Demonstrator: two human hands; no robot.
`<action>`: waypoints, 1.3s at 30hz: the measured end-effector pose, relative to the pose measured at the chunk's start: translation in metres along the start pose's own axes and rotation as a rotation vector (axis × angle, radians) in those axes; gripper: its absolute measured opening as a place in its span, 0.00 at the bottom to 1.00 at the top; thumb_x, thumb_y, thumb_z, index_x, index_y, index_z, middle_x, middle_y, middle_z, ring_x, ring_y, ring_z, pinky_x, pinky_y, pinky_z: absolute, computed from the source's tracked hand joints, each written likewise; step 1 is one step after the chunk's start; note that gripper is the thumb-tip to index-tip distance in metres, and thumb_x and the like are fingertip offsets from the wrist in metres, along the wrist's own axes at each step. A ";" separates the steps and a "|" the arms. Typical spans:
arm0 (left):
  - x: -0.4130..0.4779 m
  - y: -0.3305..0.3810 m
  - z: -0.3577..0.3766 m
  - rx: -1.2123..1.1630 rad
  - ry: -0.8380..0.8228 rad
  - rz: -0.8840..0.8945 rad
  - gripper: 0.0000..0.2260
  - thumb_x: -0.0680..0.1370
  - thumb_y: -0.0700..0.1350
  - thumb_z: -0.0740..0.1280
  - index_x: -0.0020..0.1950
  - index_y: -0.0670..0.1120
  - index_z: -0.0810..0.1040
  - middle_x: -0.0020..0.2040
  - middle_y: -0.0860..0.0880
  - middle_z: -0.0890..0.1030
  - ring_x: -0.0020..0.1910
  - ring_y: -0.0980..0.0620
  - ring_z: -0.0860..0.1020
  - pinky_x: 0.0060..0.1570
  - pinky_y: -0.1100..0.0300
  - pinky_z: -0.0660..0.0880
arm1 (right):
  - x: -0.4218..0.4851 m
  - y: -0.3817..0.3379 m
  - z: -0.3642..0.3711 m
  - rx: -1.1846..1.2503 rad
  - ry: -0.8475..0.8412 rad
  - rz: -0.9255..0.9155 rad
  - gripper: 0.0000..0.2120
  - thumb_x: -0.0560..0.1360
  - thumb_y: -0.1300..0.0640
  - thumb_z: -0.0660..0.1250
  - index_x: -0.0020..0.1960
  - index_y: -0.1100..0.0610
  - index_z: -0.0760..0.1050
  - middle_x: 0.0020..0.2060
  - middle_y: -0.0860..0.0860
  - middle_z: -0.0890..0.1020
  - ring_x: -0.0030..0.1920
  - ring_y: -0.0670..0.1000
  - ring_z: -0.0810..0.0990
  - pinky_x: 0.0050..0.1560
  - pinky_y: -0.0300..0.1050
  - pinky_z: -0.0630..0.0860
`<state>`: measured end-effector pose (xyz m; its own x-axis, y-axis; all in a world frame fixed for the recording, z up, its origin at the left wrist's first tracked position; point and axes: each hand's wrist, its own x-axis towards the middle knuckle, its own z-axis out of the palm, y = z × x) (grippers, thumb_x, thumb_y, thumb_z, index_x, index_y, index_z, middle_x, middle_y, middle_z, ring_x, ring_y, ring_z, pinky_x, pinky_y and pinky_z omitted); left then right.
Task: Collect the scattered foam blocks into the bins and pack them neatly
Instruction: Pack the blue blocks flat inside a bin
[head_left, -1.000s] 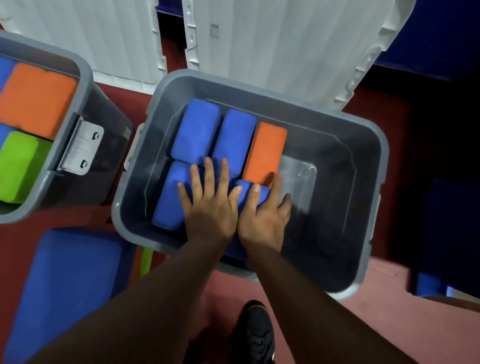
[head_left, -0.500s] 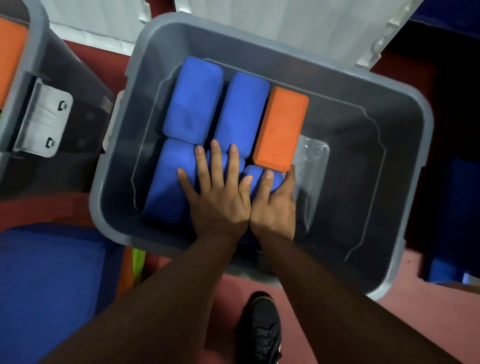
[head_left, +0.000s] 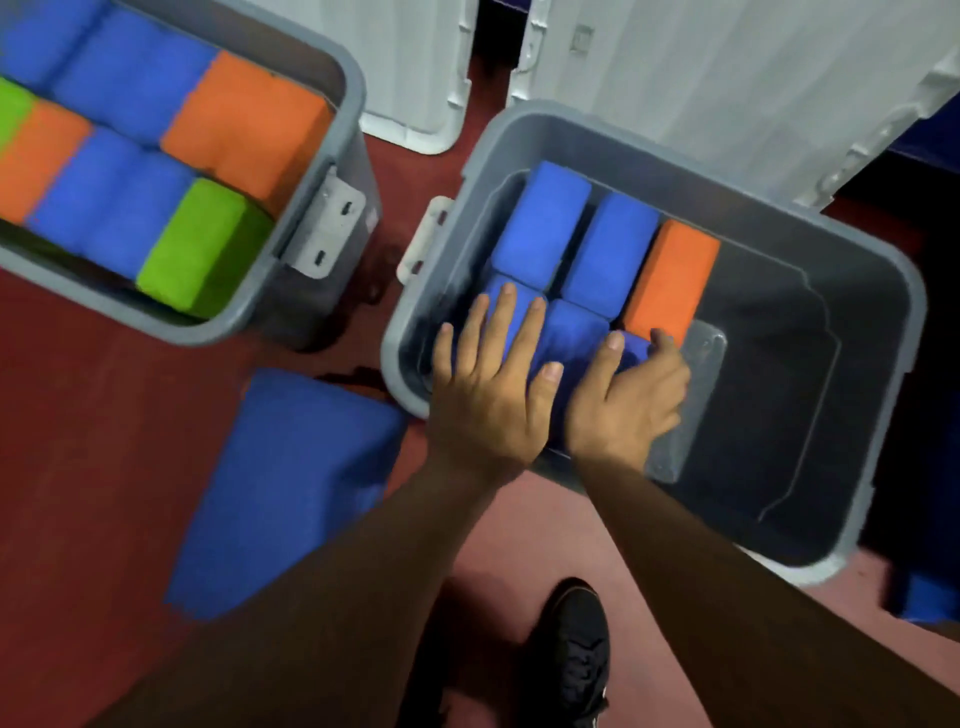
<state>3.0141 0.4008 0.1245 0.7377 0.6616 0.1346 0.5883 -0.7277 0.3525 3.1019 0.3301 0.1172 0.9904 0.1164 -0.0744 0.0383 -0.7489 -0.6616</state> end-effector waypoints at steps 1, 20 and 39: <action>-0.012 -0.014 -0.018 0.016 0.055 0.002 0.24 0.85 0.54 0.52 0.78 0.46 0.69 0.78 0.42 0.67 0.76 0.43 0.67 0.74 0.41 0.61 | -0.020 -0.011 0.001 0.037 -0.045 -0.070 0.28 0.81 0.43 0.55 0.73 0.61 0.66 0.67 0.58 0.72 0.70 0.58 0.67 0.70 0.59 0.59; -0.155 -0.151 -0.116 -0.051 -0.103 -0.495 0.31 0.81 0.67 0.48 0.82 0.57 0.56 0.75 0.41 0.66 0.71 0.39 0.68 0.64 0.40 0.69 | -0.261 -0.036 0.037 0.384 -0.613 0.059 0.37 0.80 0.32 0.56 0.82 0.44 0.49 0.73 0.45 0.69 0.72 0.44 0.70 0.70 0.51 0.70; 0.057 0.128 -0.098 -0.668 -0.597 -0.363 0.60 0.57 0.85 0.47 0.79 0.50 0.65 0.78 0.48 0.54 0.76 0.52 0.55 0.77 0.53 0.54 | 0.012 -0.019 -0.173 0.777 -0.014 0.106 0.24 0.79 0.44 0.59 0.69 0.57 0.74 0.61 0.44 0.79 0.61 0.35 0.77 0.61 0.32 0.70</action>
<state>3.0995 0.3633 0.2678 0.7031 0.4910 -0.5144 0.6401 -0.1219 0.7585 3.1363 0.2328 0.2580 0.9817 0.0816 -0.1722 -0.1652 -0.0856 -0.9825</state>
